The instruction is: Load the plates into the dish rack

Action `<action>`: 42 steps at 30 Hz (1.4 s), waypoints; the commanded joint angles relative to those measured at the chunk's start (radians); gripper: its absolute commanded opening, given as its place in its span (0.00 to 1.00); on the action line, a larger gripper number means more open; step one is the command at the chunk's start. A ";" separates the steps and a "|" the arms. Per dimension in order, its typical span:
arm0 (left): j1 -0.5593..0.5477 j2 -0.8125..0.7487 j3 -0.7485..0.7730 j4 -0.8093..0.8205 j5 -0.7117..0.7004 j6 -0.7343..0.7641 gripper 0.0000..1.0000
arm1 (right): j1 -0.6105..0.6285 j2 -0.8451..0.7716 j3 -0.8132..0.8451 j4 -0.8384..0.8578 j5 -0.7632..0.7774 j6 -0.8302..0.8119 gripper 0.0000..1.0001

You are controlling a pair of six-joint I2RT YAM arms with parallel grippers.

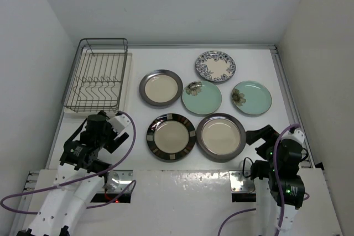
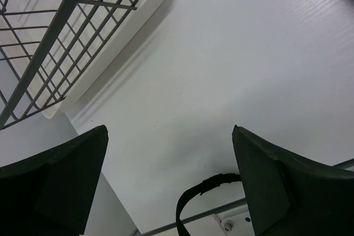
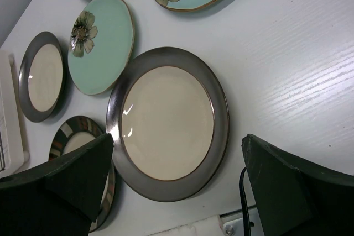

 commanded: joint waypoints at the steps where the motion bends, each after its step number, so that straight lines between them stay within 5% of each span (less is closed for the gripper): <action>1: 0.011 0.003 0.008 0.045 0.012 -0.028 1.00 | 0.004 -0.027 0.011 -0.063 0.029 0.007 1.00; 8: -0.001 0.197 0.201 -0.019 0.103 0.076 1.00 | 0.005 0.119 0.051 -0.012 -0.042 -0.057 1.00; 12: -0.058 0.541 0.527 -0.177 0.319 0.007 1.00 | 0.004 0.248 0.074 0.061 -0.100 -0.094 1.00; 13: -0.082 0.705 0.573 -0.214 0.366 -0.020 0.96 | 0.004 0.290 0.083 0.083 -0.114 -0.099 1.00; 16: -0.206 0.874 0.660 -0.291 0.407 -0.074 0.96 | 0.002 0.375 0.098 0.142 -0.137 -0.108 1.00; 21: -0.334 0.985 0.638 -0.119 0.347 -0.143 0.99 | 0.004 0.429 0.121 0.184 -0.163 -0.130 1.00; 30: -0.227 1.278 0.681 0.063 0.307 -0.232 0.99 | 0.004 0.383 0.094 0.196 -0.121 -0.140 1.00; 33: -0.227 1.328 0.681 0.103 0.321 -0.232 0.90 | 0.002 0.359 0.083 0.189 -0.103 -0.134 1.00; 42: -0.150 1.453 0.651 0.065 0.614 -0.142 0.80 | 0.004 0.348 0.084 0.198 -0.062 -0.125 1.00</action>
